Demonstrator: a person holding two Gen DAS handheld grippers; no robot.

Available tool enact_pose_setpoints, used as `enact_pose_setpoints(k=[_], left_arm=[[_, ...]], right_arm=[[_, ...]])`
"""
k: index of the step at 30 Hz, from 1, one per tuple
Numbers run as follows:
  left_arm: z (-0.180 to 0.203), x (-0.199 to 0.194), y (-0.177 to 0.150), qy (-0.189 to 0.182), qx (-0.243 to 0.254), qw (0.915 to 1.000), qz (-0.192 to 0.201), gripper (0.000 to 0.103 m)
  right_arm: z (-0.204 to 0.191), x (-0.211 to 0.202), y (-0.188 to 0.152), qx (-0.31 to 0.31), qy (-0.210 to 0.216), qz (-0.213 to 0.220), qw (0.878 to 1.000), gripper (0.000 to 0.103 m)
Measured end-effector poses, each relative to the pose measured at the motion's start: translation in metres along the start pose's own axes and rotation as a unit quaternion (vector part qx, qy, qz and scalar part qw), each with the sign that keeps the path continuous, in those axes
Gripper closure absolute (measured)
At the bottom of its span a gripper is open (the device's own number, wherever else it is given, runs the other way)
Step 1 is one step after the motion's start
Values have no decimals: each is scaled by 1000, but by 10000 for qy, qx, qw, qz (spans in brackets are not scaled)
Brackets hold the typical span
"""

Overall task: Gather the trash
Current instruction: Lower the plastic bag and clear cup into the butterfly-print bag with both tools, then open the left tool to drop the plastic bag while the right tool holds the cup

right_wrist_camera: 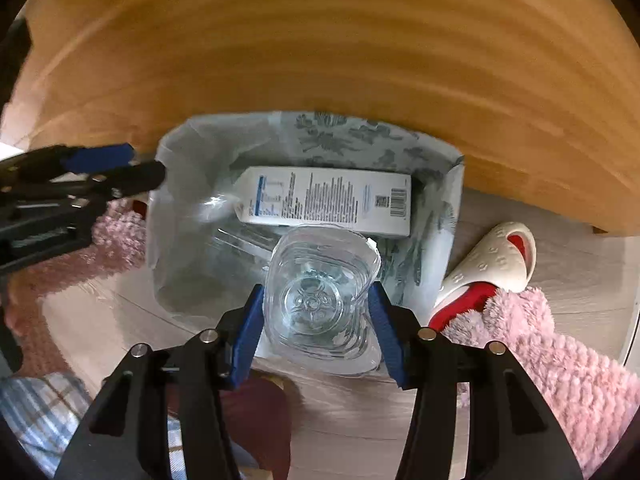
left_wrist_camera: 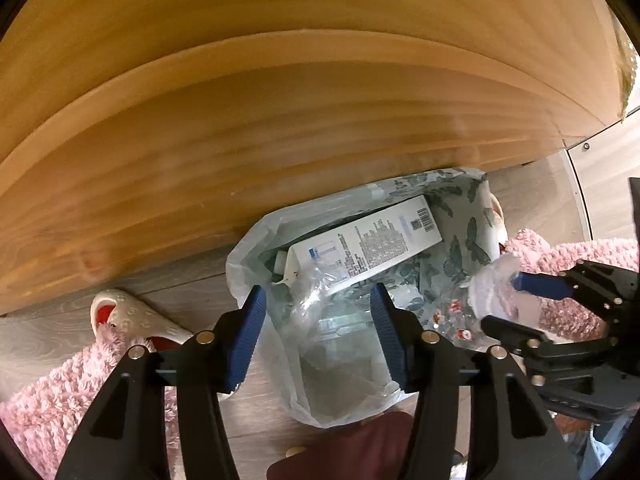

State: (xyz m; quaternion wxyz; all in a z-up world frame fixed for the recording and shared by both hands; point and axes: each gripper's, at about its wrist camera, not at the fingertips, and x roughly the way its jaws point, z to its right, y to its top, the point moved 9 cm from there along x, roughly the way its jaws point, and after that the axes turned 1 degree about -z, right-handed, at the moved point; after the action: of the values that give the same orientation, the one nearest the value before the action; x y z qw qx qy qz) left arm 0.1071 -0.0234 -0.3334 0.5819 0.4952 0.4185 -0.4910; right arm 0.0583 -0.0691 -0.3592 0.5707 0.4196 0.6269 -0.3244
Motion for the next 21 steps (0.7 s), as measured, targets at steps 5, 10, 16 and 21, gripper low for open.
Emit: enact_pose_setpoints(k=[5,10,16,21], left_arm=[[-6,1,-2,36,-129,9999,-43,51],[-12,-4,-2,13,-302,9995,-71,42],[-11,-14,-3,-5,-372,9993,-26,17],[-12,-25,-4,3,-414,9991,39,7]], right_arm=[[-3,17,-4,-118,-139,-239,9995,52],[-4,17,-4,-149,-152,-222,9995,52],[-4,21,-6,-180,-169,-297,9993,52],[-5,27,-7,-241,-189,-368,9989,52]])
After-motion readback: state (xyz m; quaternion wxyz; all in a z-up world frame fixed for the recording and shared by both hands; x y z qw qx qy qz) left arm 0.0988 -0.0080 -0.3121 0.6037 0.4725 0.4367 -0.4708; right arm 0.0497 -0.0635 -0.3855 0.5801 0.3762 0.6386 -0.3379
